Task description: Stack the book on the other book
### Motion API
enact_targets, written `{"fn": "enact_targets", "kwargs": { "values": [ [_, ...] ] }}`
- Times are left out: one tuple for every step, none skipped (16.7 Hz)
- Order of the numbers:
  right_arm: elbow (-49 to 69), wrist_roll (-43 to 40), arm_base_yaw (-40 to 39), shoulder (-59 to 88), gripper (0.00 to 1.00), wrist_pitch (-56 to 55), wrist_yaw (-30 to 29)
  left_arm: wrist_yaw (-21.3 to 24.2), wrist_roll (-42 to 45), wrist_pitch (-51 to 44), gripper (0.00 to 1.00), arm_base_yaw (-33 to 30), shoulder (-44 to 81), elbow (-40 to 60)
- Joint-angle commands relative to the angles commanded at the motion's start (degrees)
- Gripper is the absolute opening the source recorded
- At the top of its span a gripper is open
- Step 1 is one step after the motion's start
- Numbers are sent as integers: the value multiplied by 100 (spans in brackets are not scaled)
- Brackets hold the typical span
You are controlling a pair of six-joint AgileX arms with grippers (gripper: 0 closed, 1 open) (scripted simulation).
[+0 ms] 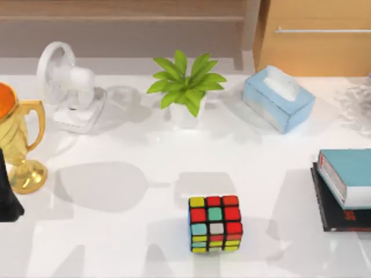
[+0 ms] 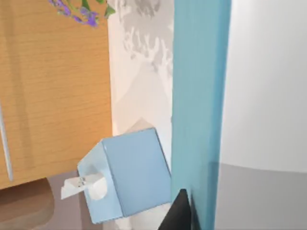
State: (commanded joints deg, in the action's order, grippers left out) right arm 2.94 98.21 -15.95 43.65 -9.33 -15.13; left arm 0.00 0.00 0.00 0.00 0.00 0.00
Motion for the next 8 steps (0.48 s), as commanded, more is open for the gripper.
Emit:
{"fn": "enact_targets", "kwargs": {
  "values": [
    [0, 0, 0, 0, 60, 0, 0, 0, 0, 0, 100, 0, 0, 0],
    [0, 0, 0, 0, 68, 0, 0, 0, 0, 0, 100, 0, 0, 0],
    [0, 0, 0, 0, 75, 0, 0, 0, 0, 0, 100, 0, 0, 0],
    [0, 0, 0, 0, 83, 0, 0, 0, 0, 0, 100, 0, 0, 0],
    [0, 0, 0, 0, 90, 0, 0, 0, 0, 0, 100, 0, 0, 0],
    [0, 0, 0, 0, 98, 0, 0, 0, 0, 0, 100, 0, 0, 0],
    [0, 0, 0, 0, 100, 0, 0, 0, 0, 0, 100, 0, 0, 0],
    [0, 0, 0, 0, 100, 0, 0, 0, 0, 0, 100, 0, 0, 0]
  ]
}}
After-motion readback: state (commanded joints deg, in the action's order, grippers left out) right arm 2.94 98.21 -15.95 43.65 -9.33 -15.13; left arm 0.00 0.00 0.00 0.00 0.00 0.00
